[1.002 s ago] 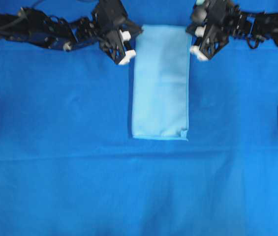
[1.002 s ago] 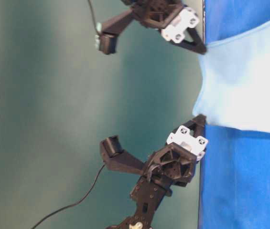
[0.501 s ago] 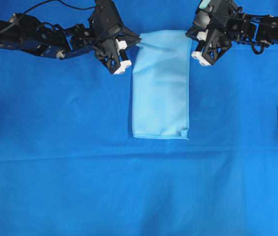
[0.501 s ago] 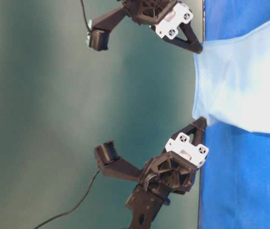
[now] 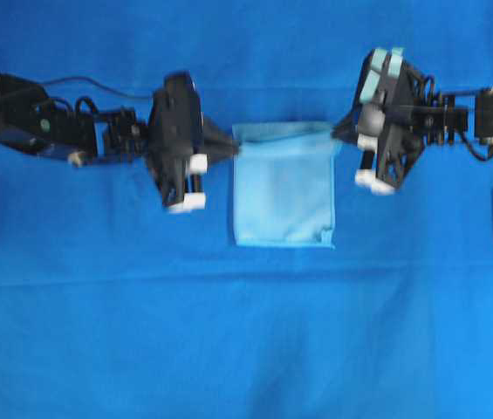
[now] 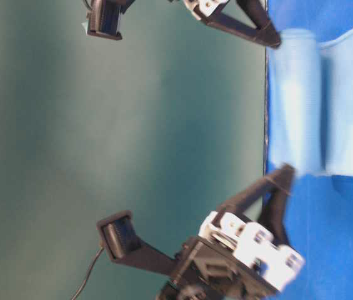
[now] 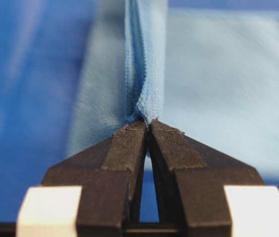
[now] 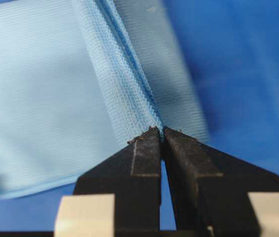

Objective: Fold the light blue towel.
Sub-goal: 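Pull the top corners down over the bottom half, folding the strip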

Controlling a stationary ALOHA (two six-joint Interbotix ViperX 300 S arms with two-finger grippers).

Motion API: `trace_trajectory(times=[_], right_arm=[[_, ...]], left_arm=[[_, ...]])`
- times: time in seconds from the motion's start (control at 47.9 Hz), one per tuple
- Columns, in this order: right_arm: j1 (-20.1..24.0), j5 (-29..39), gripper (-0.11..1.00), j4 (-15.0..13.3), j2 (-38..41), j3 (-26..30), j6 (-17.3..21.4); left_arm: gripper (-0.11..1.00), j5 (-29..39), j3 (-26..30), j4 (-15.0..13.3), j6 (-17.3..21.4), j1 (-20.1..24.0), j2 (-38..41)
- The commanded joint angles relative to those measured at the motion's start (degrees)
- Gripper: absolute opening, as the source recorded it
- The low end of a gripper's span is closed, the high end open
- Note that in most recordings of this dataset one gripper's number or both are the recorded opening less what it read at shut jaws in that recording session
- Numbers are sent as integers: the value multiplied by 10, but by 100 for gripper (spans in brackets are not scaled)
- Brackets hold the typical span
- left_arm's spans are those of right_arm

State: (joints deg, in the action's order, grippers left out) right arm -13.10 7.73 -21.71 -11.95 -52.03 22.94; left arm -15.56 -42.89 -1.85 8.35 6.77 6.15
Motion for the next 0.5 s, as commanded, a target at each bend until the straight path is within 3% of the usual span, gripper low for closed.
trace_trajectory(times=[0.0,0.167,0.48], right_arm=[[27,15,4,3,-9,3,12],[73,21,4,4,1,0,48],[120,16,4,4,51,4,105]], left_arm=[[2,11,3,1,-2,-29,-11],[2,12,5,1,-6,-72,-1],[2,-1,9,1,-15,-93,45]])
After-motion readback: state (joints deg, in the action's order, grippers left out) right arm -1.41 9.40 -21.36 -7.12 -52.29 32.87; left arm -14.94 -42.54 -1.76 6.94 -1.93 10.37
